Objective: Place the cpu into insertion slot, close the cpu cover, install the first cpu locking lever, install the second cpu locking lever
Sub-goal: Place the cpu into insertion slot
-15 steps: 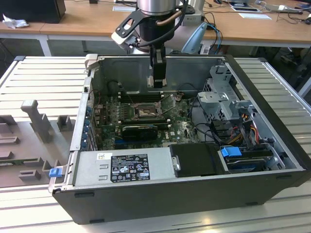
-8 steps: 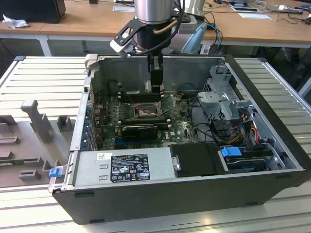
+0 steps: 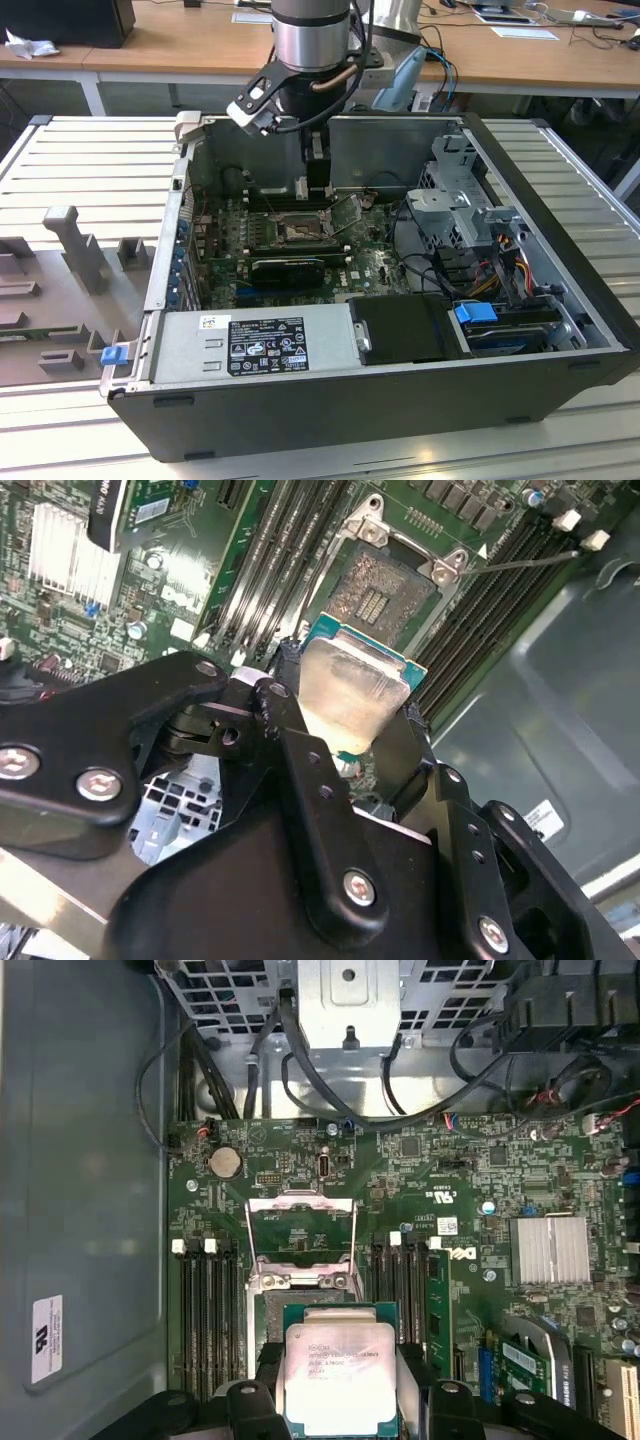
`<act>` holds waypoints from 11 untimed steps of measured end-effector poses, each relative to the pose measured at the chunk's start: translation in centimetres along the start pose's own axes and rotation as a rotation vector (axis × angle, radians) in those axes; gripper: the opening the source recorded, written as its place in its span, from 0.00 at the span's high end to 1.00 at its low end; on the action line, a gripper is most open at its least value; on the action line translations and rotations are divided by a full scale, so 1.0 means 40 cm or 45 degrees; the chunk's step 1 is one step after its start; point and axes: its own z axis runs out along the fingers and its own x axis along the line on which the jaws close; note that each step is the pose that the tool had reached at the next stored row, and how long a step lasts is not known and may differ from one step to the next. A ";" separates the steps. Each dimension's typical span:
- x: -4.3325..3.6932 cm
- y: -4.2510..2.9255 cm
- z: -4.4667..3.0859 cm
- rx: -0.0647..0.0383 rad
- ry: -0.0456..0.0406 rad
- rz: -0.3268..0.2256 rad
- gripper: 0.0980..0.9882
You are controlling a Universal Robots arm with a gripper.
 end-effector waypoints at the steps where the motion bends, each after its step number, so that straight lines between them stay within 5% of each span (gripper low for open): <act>1: 0.000 0.000 0.009 0.000 0.001 -0.008 0.51; 4: 0.000 -0.003 0.037 0.001 0.005 -0.059 0.51; 11: 0.003 -0.012 0.091 0.002 0.001 -0.012 0.51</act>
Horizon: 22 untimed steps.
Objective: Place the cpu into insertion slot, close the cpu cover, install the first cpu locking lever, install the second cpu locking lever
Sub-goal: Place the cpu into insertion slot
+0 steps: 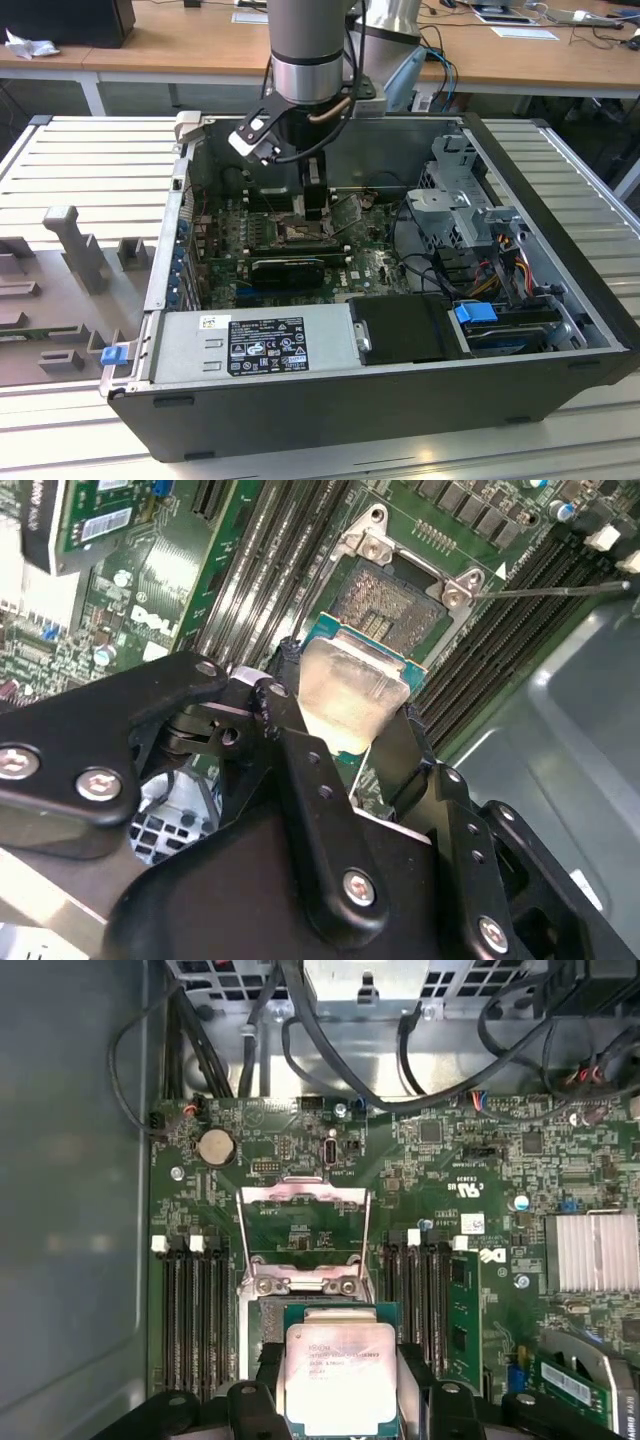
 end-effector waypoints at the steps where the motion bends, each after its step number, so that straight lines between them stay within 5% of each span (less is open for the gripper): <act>1: 0.000 -0.001 0.006 0.000 0.000 0.000 0.51; 6: 0.000 -0.020 0.037 0.000 0.003 -0.008 0.51; 10: 0.022 -0.026 0.067 0.000 0.004 -0.014 0.51; 13: 0.040 -0.034 0.114 0.001 0.004 -0.011 0.51; 22: 0.040 -0.036 0.136 0.005 0.002 0.008 0.51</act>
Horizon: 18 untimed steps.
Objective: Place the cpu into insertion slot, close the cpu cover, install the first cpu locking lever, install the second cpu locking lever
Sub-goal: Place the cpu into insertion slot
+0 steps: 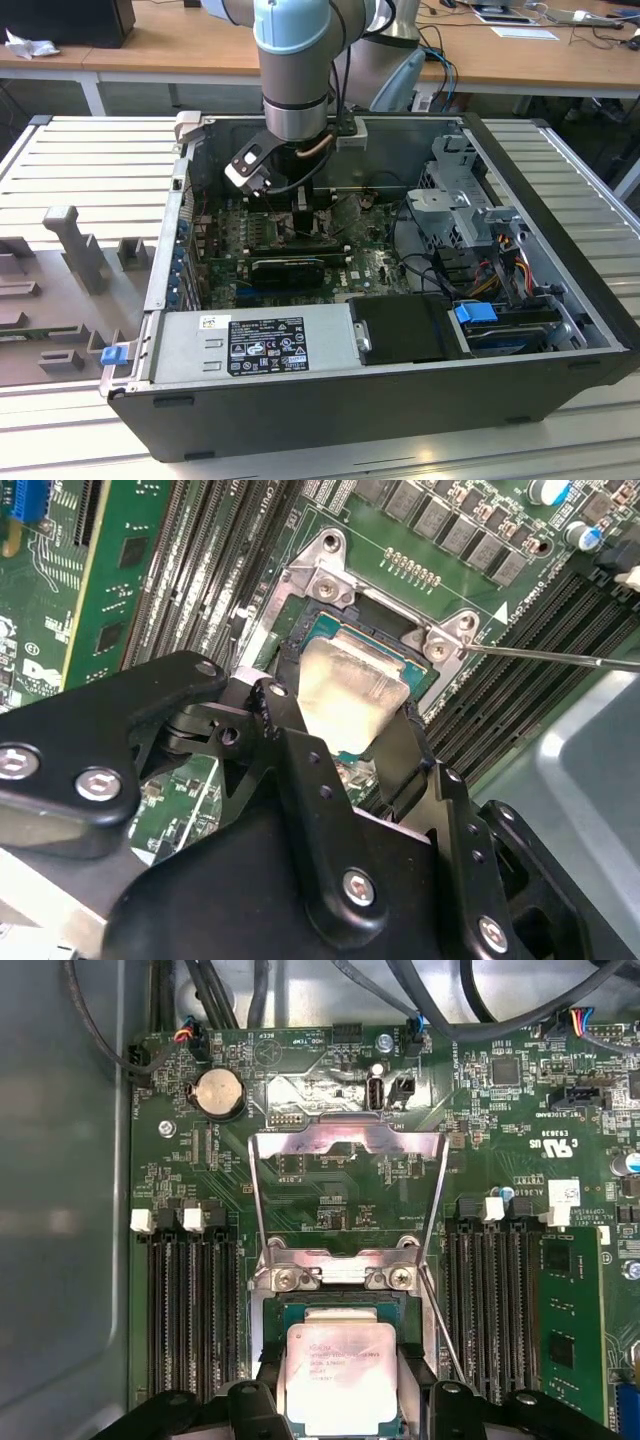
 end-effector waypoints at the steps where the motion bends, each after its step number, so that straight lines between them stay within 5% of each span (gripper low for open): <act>1: 0.000 0.000 0.000 0.000 0.000 0.000 0.51; 5: 0.000 0.000 0.001 0.000 0.000 0.000 0.50; 6: 0.000 0.000 0.001 0.000 0.000 0.000 0.43; 18: -0.001 0.000 0.001 0.000 -0.001 -0.005 0.44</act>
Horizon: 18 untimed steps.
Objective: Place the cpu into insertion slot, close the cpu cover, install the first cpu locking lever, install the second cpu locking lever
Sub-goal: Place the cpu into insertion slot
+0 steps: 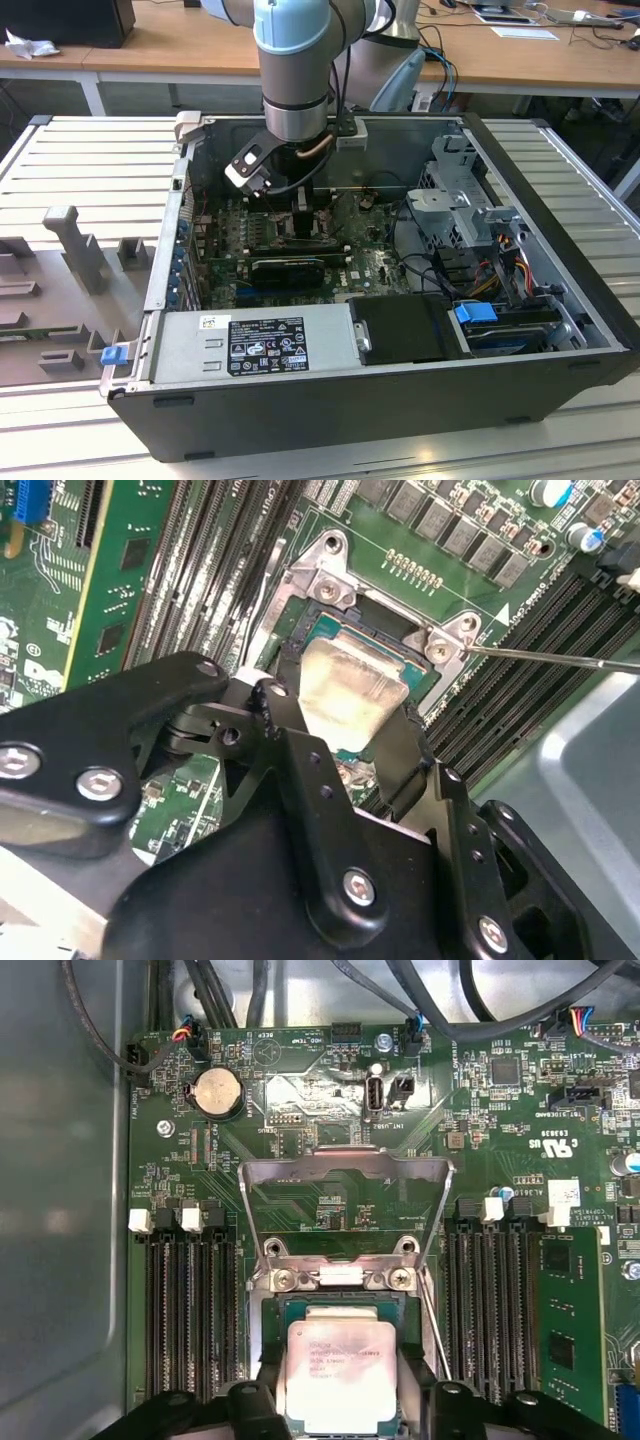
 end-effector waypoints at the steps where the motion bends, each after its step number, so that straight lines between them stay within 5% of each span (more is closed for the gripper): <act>1: 0.000 0.000 0.000 0.000 0.000 -0.003 0.52; 14: 0.000 0.000 -0.005 0.000 -0.004 -0.027 0.44; 18: 0.000 0.002 -0.015 0.005 -0.004 -0.027 0.67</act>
